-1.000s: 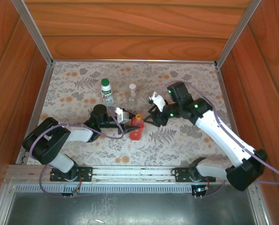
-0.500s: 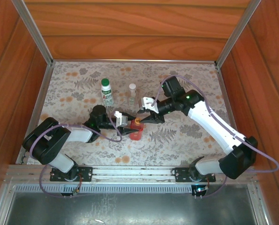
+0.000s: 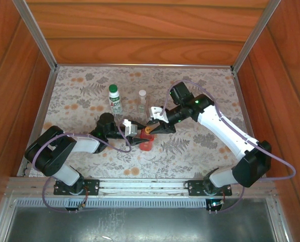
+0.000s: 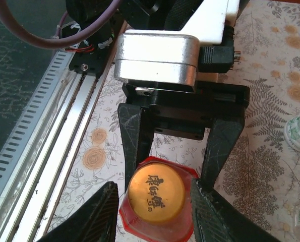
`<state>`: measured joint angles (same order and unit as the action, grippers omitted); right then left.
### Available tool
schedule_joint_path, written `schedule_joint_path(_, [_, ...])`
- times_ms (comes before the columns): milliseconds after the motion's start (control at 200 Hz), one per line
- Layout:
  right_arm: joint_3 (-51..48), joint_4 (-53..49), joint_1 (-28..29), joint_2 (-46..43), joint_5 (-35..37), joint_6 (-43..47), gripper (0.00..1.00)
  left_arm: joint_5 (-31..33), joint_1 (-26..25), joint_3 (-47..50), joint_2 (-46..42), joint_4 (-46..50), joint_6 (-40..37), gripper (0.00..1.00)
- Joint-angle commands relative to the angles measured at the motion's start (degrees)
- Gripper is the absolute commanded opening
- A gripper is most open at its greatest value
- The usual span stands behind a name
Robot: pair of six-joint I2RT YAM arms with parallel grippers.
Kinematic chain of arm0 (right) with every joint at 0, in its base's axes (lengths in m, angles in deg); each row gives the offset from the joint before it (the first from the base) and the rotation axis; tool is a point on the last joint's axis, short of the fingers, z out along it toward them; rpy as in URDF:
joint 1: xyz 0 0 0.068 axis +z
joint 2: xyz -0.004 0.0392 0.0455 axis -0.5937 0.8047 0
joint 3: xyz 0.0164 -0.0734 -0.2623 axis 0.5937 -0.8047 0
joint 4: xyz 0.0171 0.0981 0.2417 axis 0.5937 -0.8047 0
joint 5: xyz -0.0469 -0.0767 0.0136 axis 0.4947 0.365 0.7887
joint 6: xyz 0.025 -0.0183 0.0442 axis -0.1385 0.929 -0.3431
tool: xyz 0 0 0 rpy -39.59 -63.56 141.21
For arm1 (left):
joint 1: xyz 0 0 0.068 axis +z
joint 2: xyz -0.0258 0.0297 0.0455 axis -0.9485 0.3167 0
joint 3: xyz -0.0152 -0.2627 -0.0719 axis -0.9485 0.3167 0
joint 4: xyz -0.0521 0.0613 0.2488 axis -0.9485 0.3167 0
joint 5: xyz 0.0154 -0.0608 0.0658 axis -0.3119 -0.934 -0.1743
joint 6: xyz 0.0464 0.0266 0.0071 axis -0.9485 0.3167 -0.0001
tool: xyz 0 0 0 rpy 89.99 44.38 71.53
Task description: Screw on the bottle caps
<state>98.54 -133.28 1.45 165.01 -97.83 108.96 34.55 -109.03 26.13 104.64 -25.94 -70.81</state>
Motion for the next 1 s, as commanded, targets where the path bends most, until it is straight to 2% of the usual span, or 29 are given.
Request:
schedule_joint_path(0, [1.68,-1.88,0.76,0.80,-2.01,1.92,0.42,-1.78,0.02,1.88,2.79,9.85,1.01,0.54])
schedule_joint_path(230, [1.60,-1.51,0.89,1.51,-1.67,1.38,0.37,-1.91,-0.03,1.77,2.74,9.85,2.14,0.53])
schedule_joint_path(710, [1.84,-0.01,0.89,2.39,-0.29,0.83,0.41,-1.93,0.00,1.73,2.75,9.89,2.60,0.54])
schedule_joint_path(994, [2.18,-0.28,0.97,2.77,0.51,0.26,0.33,-1.74,0.02,1.54,2.93,9.90,2.82,0.54])
